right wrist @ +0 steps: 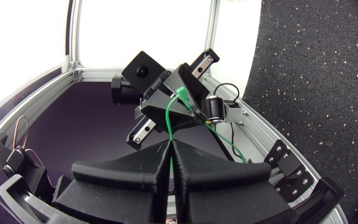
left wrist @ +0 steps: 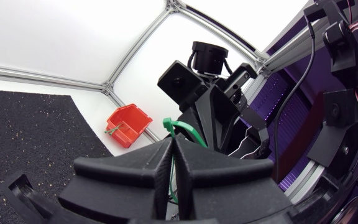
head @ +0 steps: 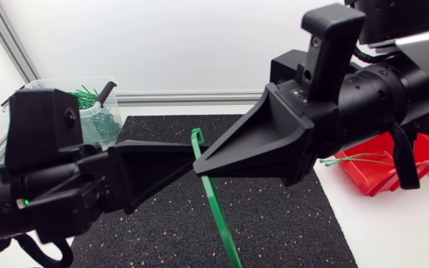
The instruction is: Take a green cable tie from the red box, thread the tail through the head to close it, then place it in the transparent bin on the left.
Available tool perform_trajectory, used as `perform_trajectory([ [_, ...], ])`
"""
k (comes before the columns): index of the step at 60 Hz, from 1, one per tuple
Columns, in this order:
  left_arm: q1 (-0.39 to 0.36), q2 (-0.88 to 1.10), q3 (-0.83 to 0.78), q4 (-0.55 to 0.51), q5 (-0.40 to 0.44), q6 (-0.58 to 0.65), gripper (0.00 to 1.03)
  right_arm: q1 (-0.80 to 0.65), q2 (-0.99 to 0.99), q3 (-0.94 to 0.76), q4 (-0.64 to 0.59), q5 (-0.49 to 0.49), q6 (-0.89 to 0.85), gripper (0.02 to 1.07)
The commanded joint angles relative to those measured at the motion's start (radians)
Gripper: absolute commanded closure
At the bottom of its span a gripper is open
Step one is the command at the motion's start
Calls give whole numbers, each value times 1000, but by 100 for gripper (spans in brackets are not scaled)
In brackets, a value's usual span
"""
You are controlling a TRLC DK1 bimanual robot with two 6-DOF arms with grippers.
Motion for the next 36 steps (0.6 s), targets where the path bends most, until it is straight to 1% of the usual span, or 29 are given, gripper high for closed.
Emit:
perform_trajectory([
  [1,-41,-26,9,1,-13,54,99,-7,30,12,7,10,29,101],
  [15,-96,-42,0,-10,-80,130,99,0,26,23,-3,13,30,101],
  [19,-128,-50,-5,-15,-110,157,99,-3,33,26,-6,13,30,101],
  [21,-140,-52,-6,-18,-139,170,99,0,31,27,-10,15,30,101],
  [28,-120,-50,-6,-16,-143,171,99,4,-1,18,-18,15,32,101],
  [36,-117,-53,-15,-10,-143,176,99,-3,-4,21,-30,16,30,101],
])
